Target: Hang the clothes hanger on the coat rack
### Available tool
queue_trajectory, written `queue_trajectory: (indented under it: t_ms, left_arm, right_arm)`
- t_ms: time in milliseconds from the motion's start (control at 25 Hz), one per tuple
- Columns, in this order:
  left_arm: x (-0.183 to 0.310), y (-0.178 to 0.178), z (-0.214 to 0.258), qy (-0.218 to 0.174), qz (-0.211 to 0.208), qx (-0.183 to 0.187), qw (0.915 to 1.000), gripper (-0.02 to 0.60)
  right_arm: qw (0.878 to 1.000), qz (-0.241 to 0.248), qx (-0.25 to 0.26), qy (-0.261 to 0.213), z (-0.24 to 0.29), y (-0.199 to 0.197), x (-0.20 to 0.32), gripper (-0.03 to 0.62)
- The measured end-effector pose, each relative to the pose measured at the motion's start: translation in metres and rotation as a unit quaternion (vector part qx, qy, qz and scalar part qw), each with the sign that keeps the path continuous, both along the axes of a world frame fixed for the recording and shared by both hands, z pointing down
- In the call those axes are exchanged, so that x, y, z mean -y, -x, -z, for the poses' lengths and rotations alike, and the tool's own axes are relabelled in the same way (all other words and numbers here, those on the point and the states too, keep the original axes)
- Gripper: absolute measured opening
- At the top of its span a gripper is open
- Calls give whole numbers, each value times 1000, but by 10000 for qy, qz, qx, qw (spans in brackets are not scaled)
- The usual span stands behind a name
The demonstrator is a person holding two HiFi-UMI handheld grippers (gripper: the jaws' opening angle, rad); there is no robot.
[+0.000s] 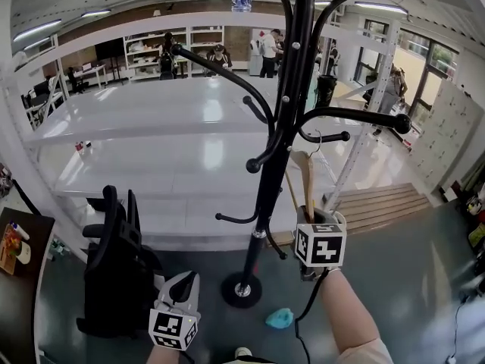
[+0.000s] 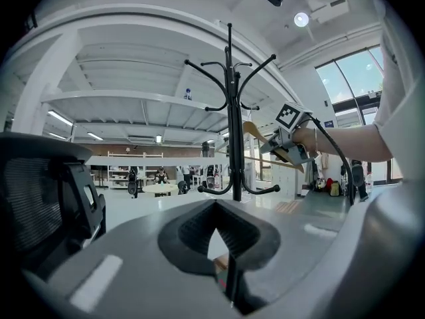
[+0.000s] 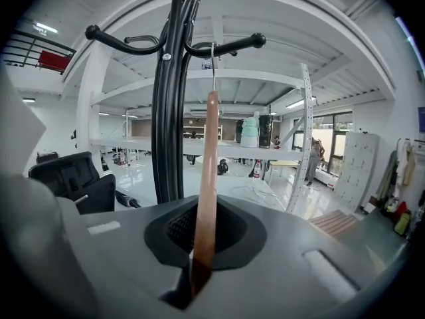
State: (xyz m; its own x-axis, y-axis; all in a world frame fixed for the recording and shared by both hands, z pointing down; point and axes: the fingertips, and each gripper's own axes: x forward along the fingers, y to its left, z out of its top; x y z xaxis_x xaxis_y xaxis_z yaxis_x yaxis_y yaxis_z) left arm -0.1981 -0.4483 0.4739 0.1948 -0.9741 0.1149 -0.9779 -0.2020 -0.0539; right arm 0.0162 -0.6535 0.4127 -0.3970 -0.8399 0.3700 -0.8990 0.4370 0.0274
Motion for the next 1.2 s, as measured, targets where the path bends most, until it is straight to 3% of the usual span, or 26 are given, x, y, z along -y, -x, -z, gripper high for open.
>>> queue_trajectory:
  t_ms: [560,680,800,960,1200]
  left_arm:
    - [2,-4,-4,-66,1,46,10000,0]
    - [-1,-3,3,-109,16,53,9999,0]
    - [-7,-3,5,-117,3,58,9999,0]
    - [-14,-4,10,-212,-22,55,9998,0]
    - [-31,-9,21,-366,-171,39,9992,0]
  right_arm:
    - [9997,53,184,-160,-9,5,-2,37]
    - [9988,86,389,-296,1,6,-8,78]
    - [9974,170,539,-454,11,6,-18,184]
    - [9921,254,626,-1061,41,2,-39,279]
    - [9827,108,728,-1701,84,-16,-86,285]
